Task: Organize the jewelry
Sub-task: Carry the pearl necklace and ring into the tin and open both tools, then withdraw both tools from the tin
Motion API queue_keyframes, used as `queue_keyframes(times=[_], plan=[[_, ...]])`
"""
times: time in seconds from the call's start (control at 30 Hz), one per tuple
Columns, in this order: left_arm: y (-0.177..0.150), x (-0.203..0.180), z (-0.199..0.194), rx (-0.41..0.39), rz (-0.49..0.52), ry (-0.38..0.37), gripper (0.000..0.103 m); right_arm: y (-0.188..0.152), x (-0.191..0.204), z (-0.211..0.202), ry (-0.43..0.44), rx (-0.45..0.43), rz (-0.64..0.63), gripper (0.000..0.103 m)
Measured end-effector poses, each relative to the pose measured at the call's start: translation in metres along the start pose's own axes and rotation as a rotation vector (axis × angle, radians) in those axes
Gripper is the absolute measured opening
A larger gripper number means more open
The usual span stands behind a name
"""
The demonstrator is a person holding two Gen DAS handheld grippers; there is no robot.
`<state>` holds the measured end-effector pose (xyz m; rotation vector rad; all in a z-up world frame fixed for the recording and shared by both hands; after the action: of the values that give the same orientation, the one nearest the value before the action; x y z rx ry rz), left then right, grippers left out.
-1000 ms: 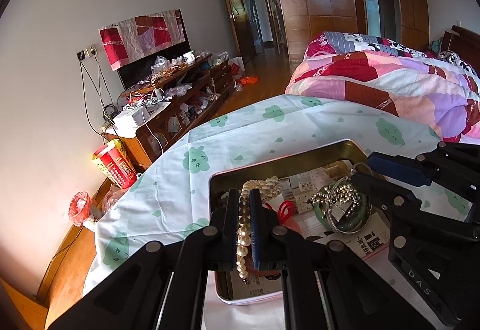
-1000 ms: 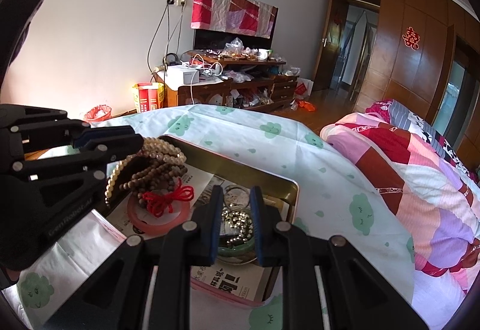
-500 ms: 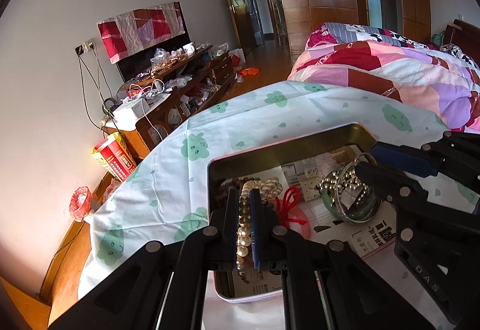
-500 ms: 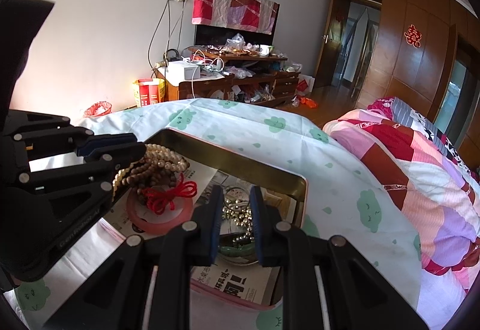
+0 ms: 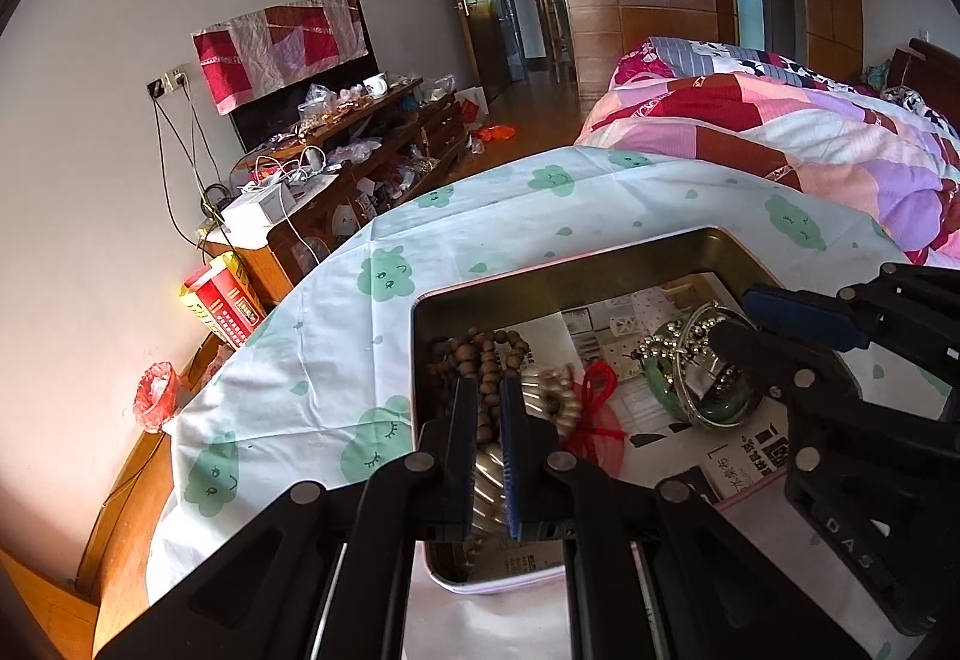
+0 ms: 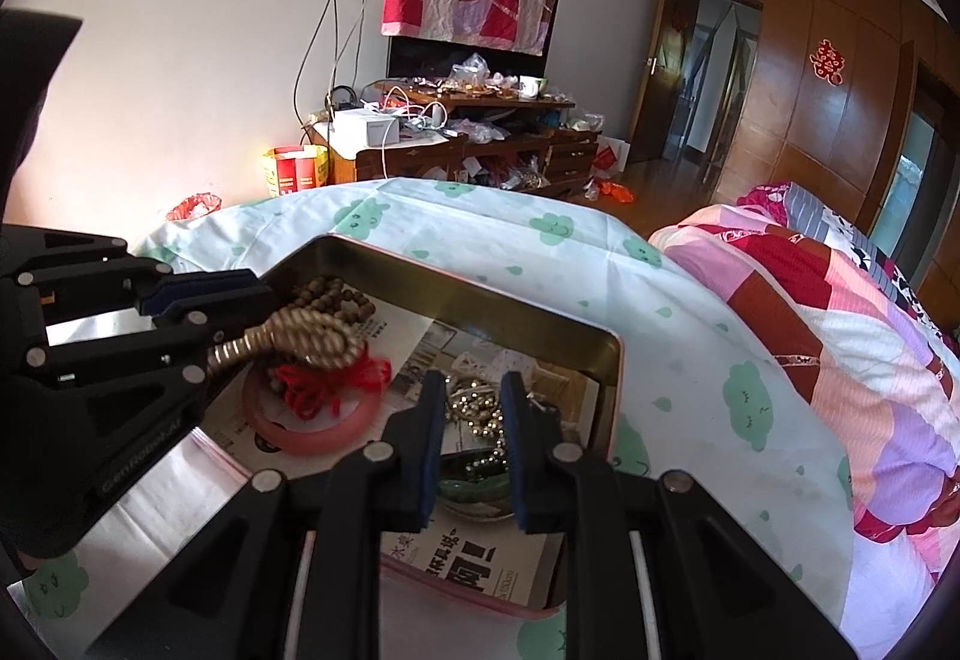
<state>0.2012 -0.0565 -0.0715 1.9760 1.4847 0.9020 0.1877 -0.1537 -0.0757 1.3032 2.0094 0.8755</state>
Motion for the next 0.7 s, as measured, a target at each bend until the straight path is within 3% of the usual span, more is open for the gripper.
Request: queue_keyframes(times=[0.03,0.07,0.1,0.17,0.27,0.7], plan=[[0.0,0.0,-0.001,-0.001,-0.002,-0.001,0.013,-0.001,0.0,0.001,0.0,0.004,-0.001,0.021],[-0.001,0.001,-0.004,-0.005,-0.008,0.001,0.026,-0.002,0.001,0.001,-0.002,0.006,-0.001,0.022],[-0.001,0.002,-0.007,-0.01,-0.013,0.009,0.049,-0.003,0.001,0.0,-0.007,0.008,-0.001,0.024],[-0.003,0.007,-0.017,-0.048,-0.033,0.044,0.073,-0.006,0.001,-0.002,-0.016,0.007,0.002,0.05],[-0.008,0.01,-0.027,-0.05,-0.056,0.009,0.075,-0.009,-0.002,-0.01,-0.041,-0.008,0.013,0.054],[-0.038,0.025,-0.065,-0.058,-0.168,0.01,0.075,-0.022,-0.01,-0.061,-0.076,-0.073,0.109,0.069]])
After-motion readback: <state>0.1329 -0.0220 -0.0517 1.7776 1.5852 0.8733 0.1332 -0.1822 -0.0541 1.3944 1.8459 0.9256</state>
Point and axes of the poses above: each gripper's, at about its wrist camera, not at the fingertips, and z roughly the way its jaws point, x to its left, y to its top, the point moved 5 cm from there along z, roughly the way its jaws point, and after that the axes turned 2 degrees about y, right-handed, at the moved point
